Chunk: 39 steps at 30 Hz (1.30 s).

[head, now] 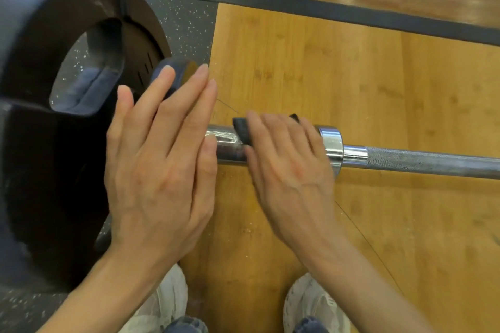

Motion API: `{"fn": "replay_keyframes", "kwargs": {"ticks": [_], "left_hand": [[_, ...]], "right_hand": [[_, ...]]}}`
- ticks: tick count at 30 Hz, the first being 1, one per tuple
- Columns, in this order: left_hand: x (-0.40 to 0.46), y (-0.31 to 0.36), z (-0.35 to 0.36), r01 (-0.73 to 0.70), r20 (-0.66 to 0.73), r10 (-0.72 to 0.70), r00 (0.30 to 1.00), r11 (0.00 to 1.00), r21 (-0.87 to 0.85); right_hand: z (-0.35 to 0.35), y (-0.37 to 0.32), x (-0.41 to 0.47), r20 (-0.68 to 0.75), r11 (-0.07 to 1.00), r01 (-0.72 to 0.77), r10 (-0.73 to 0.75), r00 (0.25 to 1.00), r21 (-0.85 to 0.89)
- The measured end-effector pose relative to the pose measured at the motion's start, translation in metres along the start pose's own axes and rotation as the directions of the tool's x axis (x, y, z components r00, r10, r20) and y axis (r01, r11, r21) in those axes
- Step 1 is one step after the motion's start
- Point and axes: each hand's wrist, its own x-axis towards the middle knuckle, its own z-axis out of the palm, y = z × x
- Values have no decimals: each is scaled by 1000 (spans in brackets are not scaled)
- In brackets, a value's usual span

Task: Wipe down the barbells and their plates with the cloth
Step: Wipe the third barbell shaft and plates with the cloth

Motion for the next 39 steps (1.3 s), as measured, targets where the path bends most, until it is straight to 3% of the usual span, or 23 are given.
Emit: {"fn": "replay_keyframes", "kwargs": {"ticks": [2,5,8,11,13,16,19,22,24,27,30,33,35,37,39], "left_hand": [[1,0,1,12,-5,-12,1000,1000,-3],[2,0,2,24,-13,-24,1000,1000,-4],[2,1,4,17,-25,-17,1000,1000,-17],[3,1,3,14,-17,-14,1000,1000,-13],[3,0,4,16,-17,-16,1000,1000,-10],[6,0,6,21,-28,-21,999,1000,1],[8,1,6,17,-35,-18,999,1000,-18],[10,1,6,17,-6,-17,1000,1000,-10],[11,-1,6,28,-15,-29,999,999,-23],[14,0,8,41,-16,-41,999,999,-24],[16,1,8,46,-23,-46,999,998,-32],[16,1,9,47,-7,-47,999,999,-28],[17,0,9,53,-12,-53,999,998,-41],[19,-1,10,60,-13,-61,998,998,-32],[20,0,11,61,-18,-62,998,997,-46]], "right_hand": [[-6,13,-7,30,998,-34,36,999,-55],[2,-15,0,-2,990,-132,132,991,51],[13,-40,10,-21,994,-9,12,1000,111],[0,-1,3,22,997,80,-80,997,-22],[-9,19,-11,20,995,13,-12,1000,-96],[5,-13,-3,-53,997,-79,80,995,16],[18,-39,13,-61,994,31,-25,998,103],[5,3,7,-3,993,117,-117,993,5],[-4,23,-5,-17,997,52,-53,998,-59],[13,-8,5,-90,999,-33,34,995,12],[25,-29,17,-121,990,100,-88,989,97],[10,13,4,-75,982,187,-187,979,-1],[1,26,-7,-78,994,100,-104,992,-46],[11,7,0,-116,1000,10,-10,993,0],[24,-23,12,-141,997,12,0,990,79]]}}
